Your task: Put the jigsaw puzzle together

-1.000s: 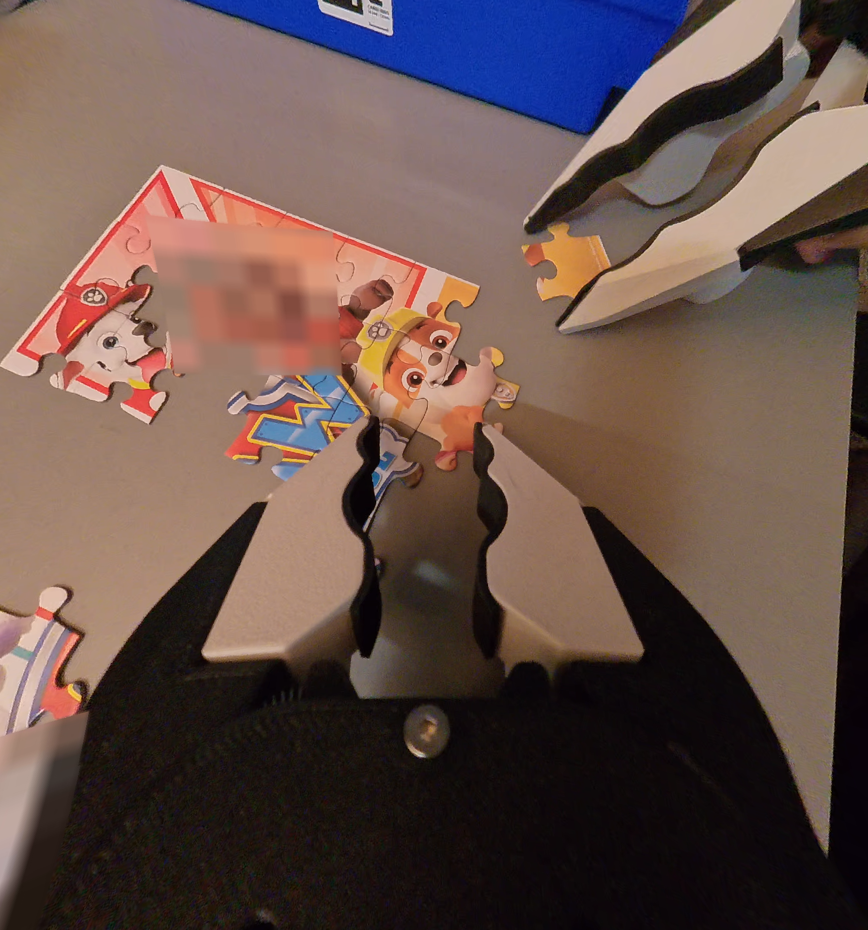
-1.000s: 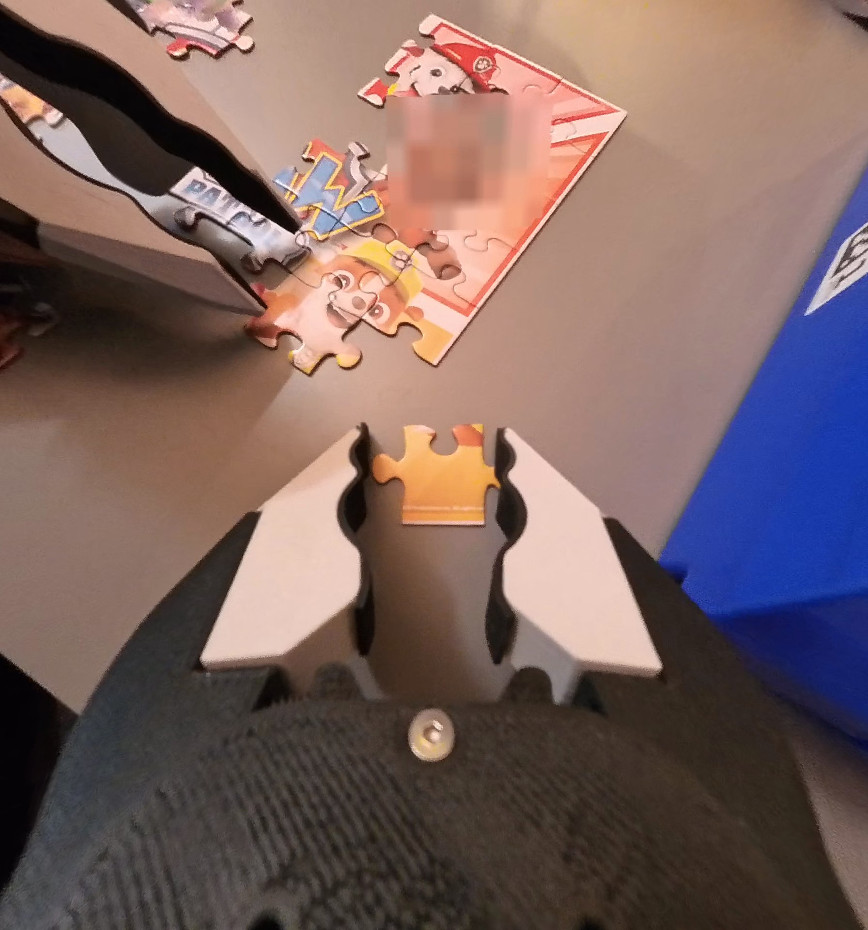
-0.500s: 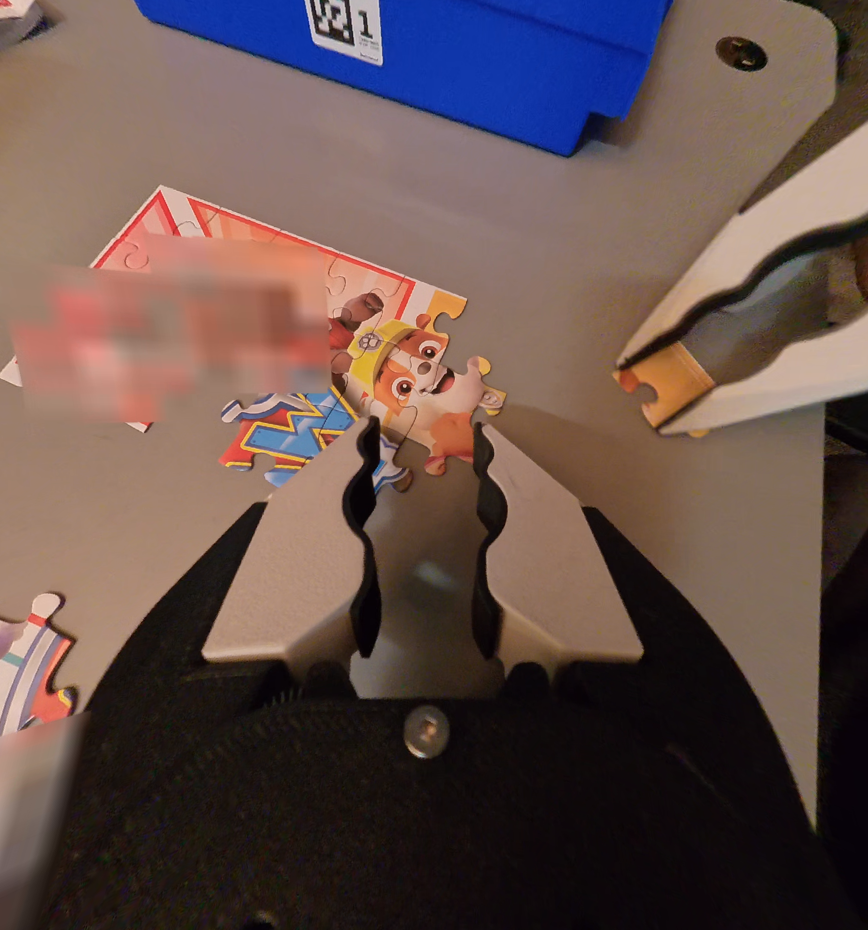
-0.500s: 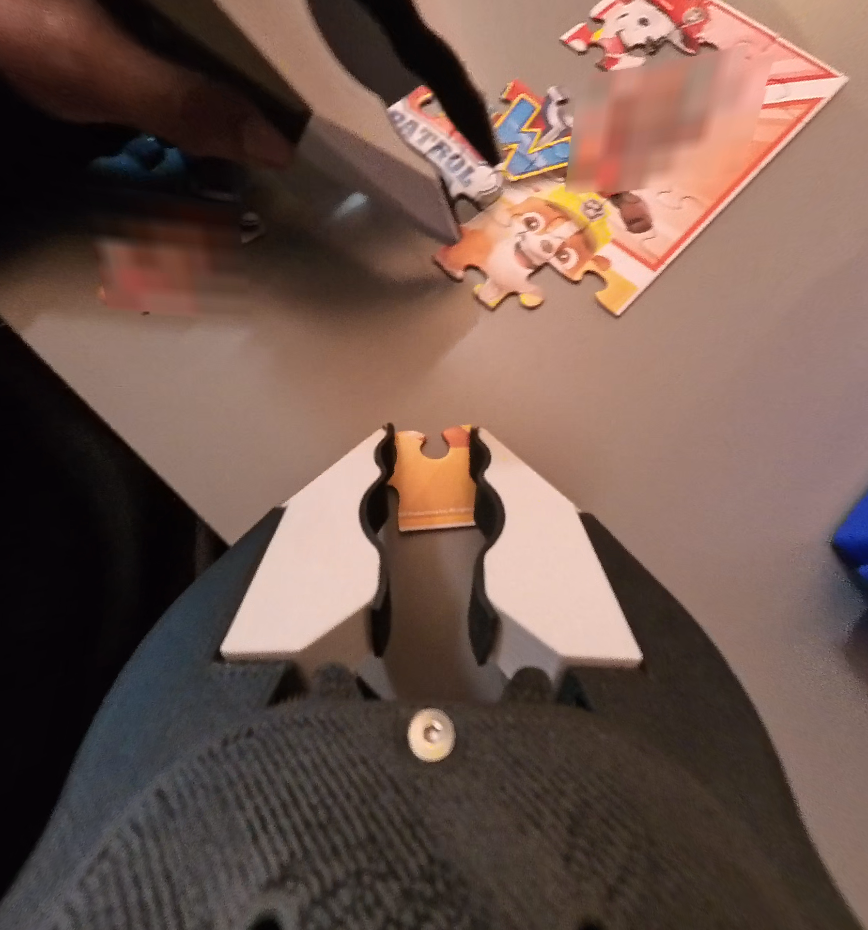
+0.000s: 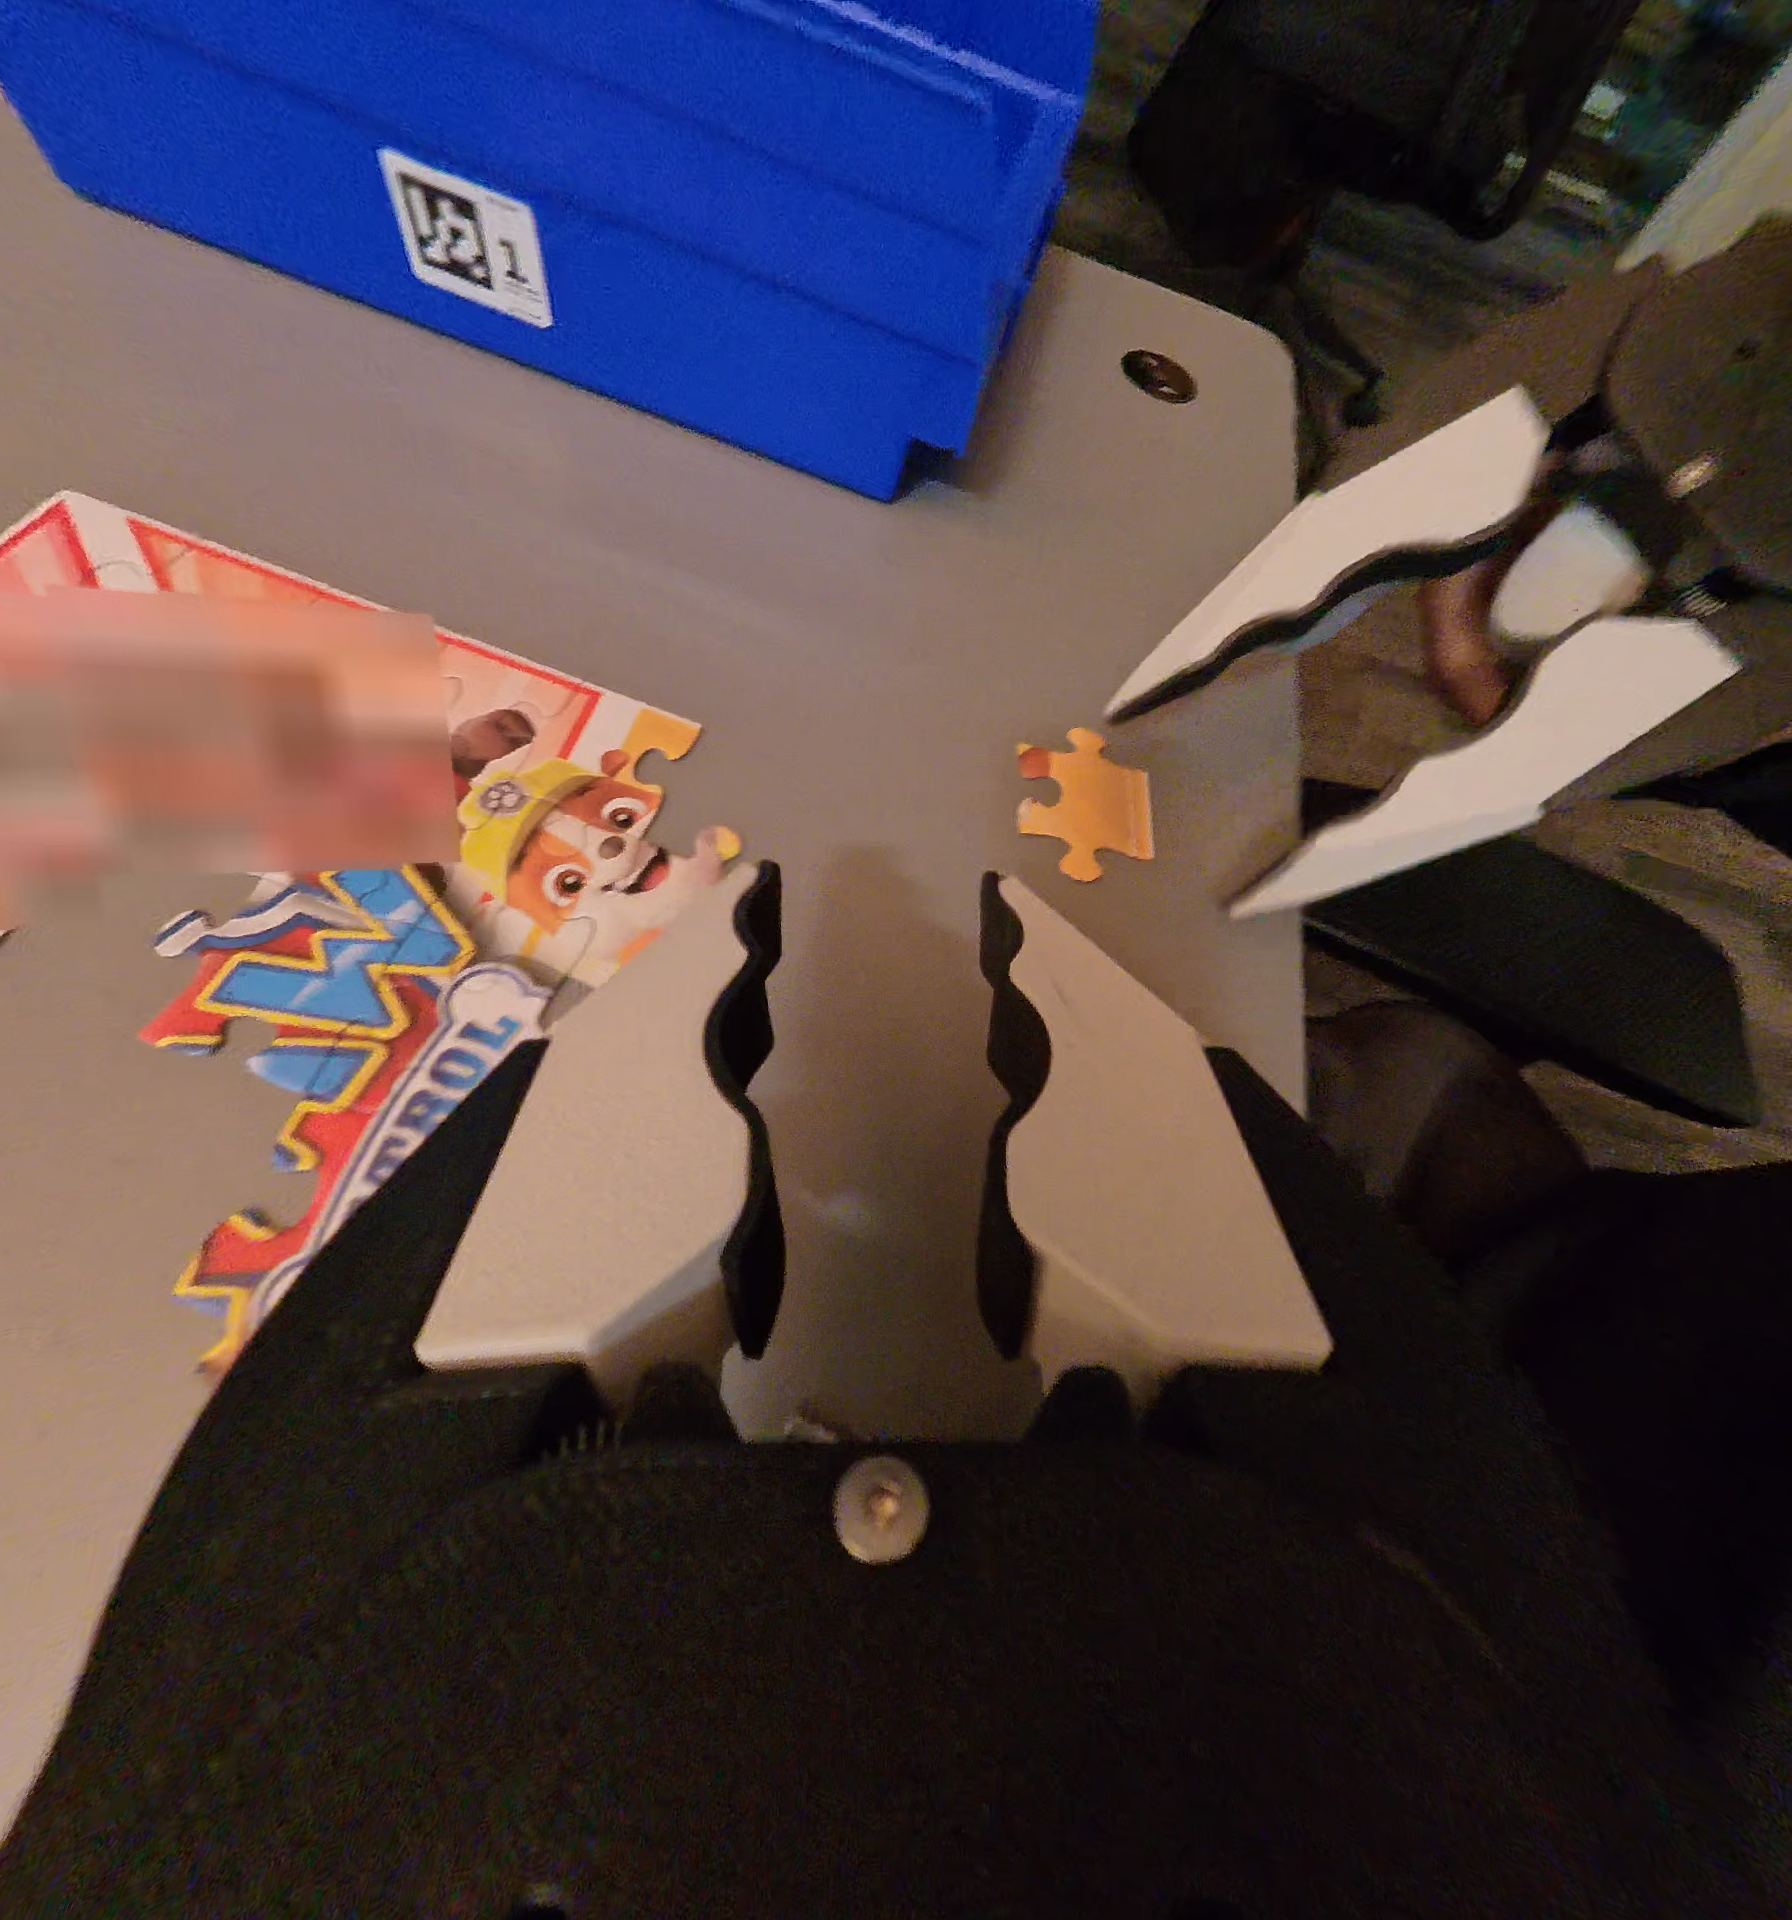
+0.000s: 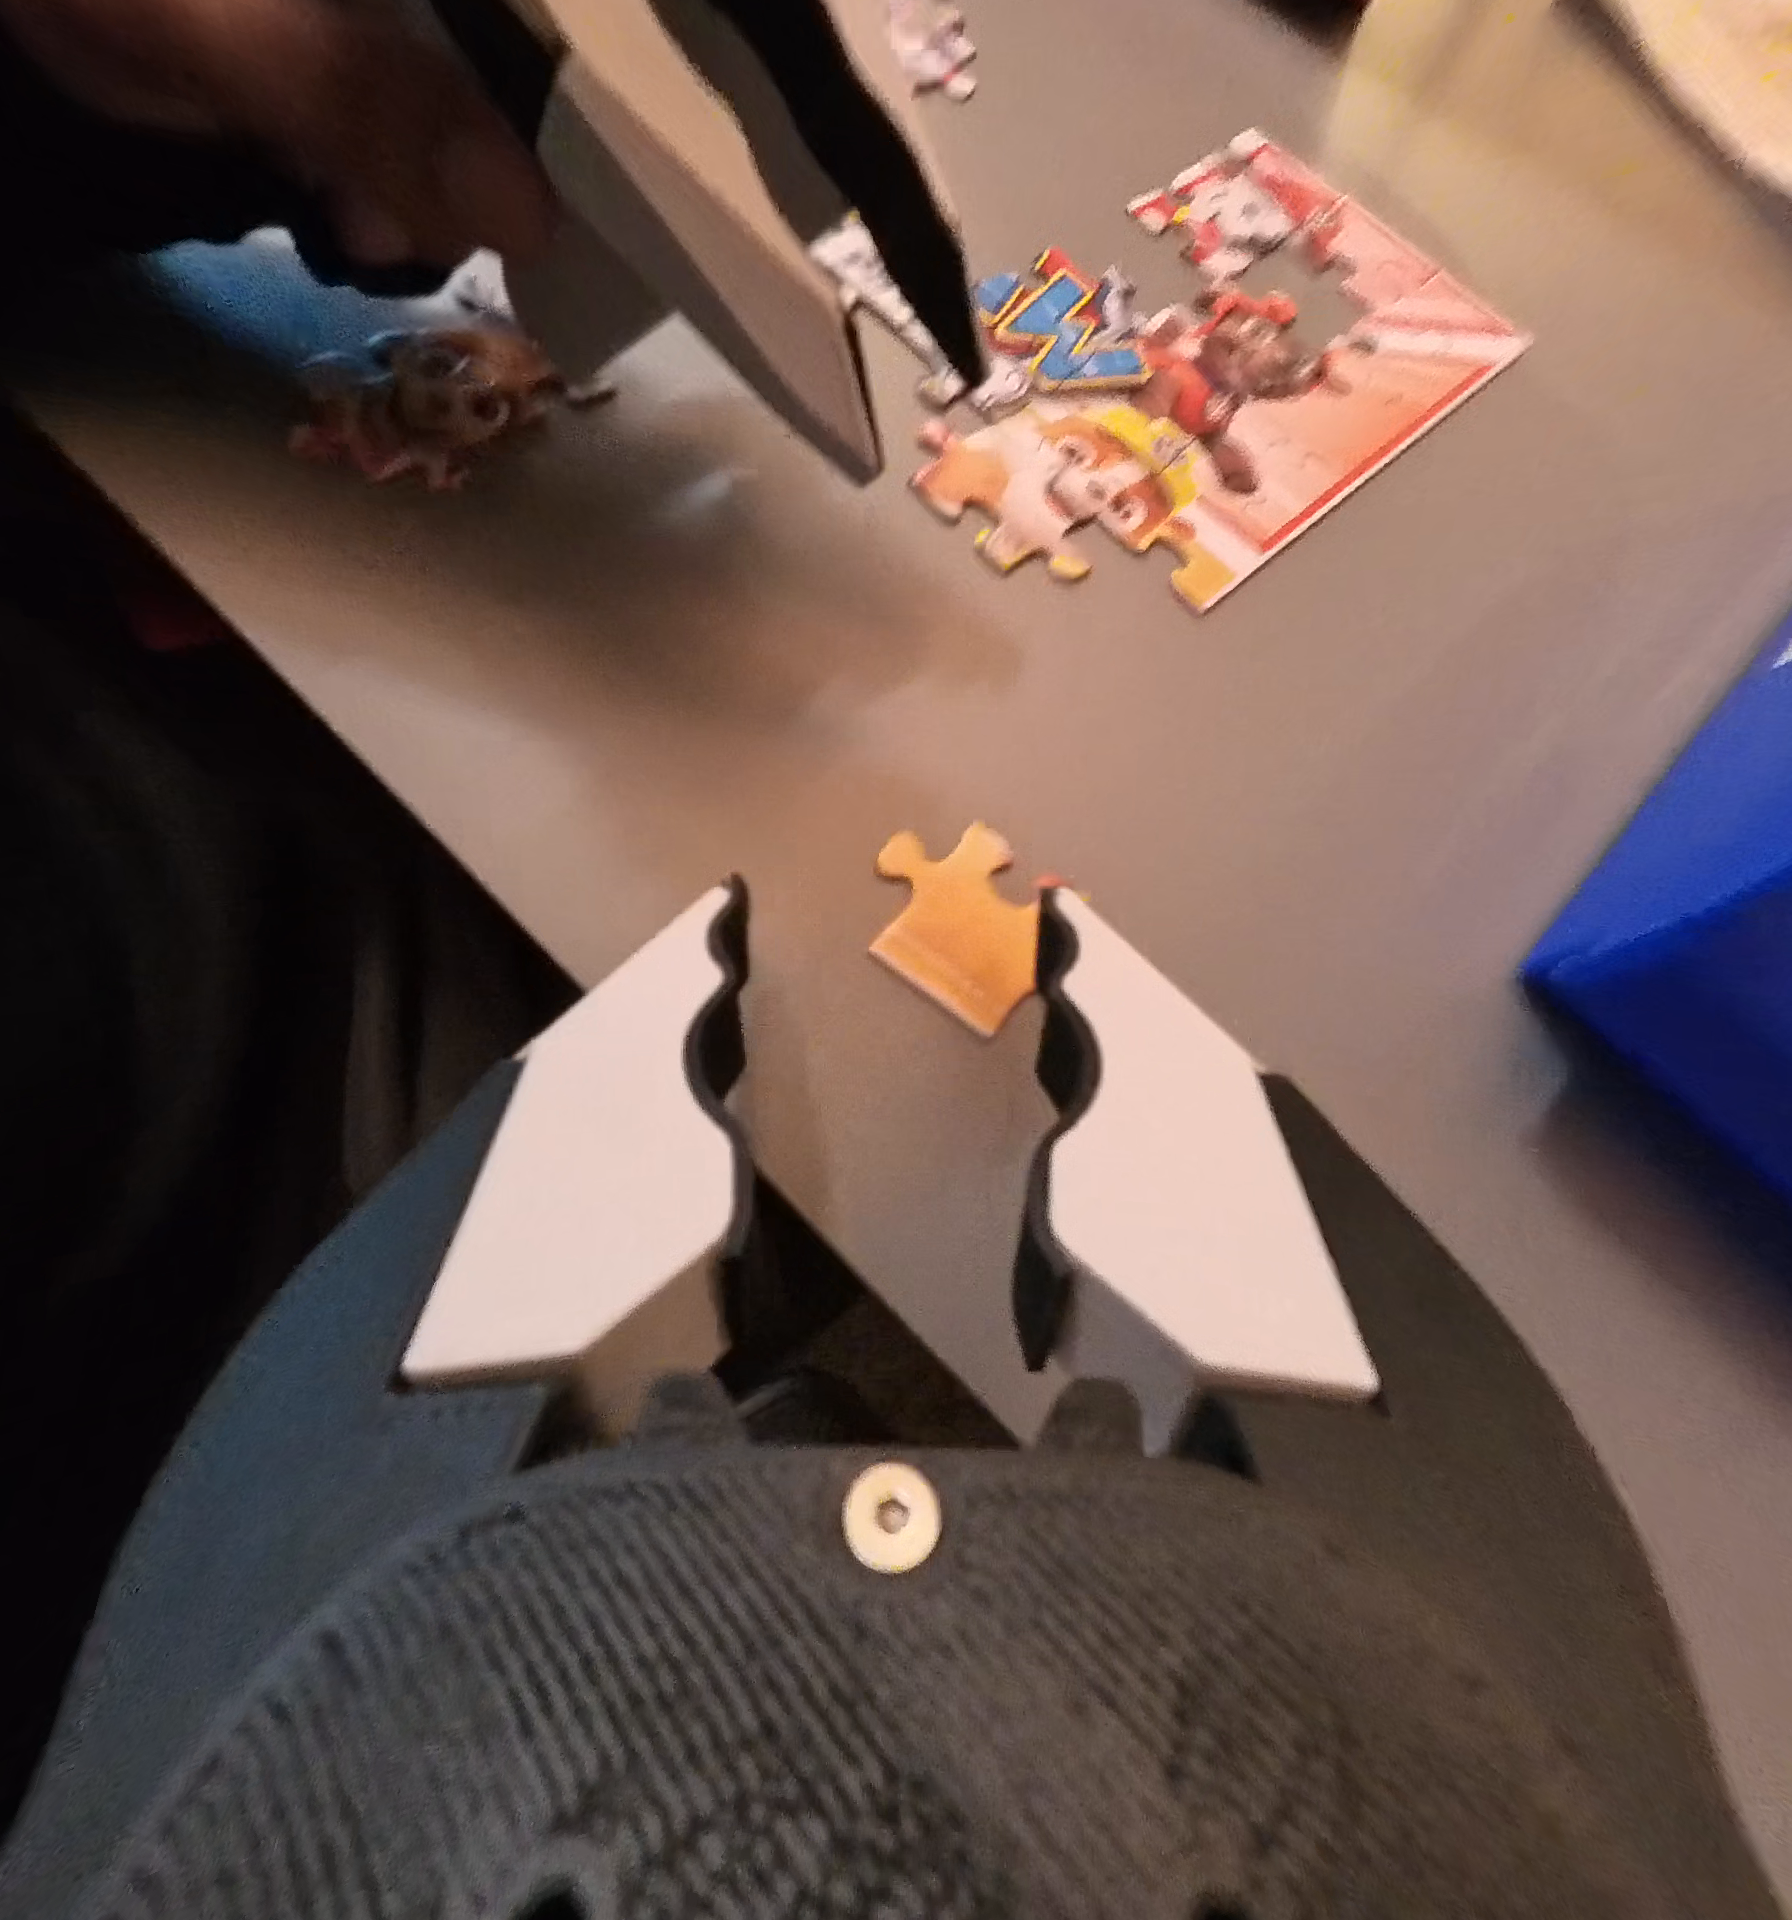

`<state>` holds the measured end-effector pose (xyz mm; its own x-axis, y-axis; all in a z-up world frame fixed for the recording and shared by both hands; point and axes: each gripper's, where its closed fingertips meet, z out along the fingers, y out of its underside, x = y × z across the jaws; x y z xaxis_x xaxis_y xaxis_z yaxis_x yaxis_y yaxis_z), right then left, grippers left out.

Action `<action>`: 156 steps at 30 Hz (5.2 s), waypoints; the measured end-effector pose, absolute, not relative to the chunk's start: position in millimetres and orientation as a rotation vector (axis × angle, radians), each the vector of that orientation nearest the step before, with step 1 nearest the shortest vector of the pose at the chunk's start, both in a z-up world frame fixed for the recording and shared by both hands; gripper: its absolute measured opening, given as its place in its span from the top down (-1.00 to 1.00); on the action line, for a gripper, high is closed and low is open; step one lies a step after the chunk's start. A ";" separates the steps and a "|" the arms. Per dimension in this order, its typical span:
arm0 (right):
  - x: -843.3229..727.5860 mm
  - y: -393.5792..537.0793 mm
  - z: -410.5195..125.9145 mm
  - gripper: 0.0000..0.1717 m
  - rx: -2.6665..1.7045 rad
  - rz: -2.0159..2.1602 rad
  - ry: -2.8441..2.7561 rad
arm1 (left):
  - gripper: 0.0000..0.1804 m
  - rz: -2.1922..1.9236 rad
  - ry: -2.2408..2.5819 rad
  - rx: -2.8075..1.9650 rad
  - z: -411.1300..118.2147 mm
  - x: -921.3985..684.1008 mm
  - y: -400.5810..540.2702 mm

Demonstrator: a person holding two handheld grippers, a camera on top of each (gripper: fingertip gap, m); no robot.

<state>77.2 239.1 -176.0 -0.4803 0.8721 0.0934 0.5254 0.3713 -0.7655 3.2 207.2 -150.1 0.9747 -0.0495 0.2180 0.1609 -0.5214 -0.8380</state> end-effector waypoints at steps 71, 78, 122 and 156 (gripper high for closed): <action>-0.7 184.7 -95.5 0.71 -1.231 1.634 -1.593 | 1.00 -0.942 -0.654 -1.225 -84.5 -13.8 183.7; -11.3 182.6 -92.7 0.93 -1.305 1.775 -1.569 | 1.00 -0.935 -0.624 -1.254 -84.0 -10.9 186.7; -14.5 234.9 -183.4 0.91 -2.206 1.615 -1.858 | 0.93 -0.264 -0.395 -2.228 -185.6 -54.4 205.0; 2.5 234.9 -171.5 0.68 -2.179 1.594 -1.916 | 0.93 -0.282 -0.406 -2.238 -188.5 -53.8 204.6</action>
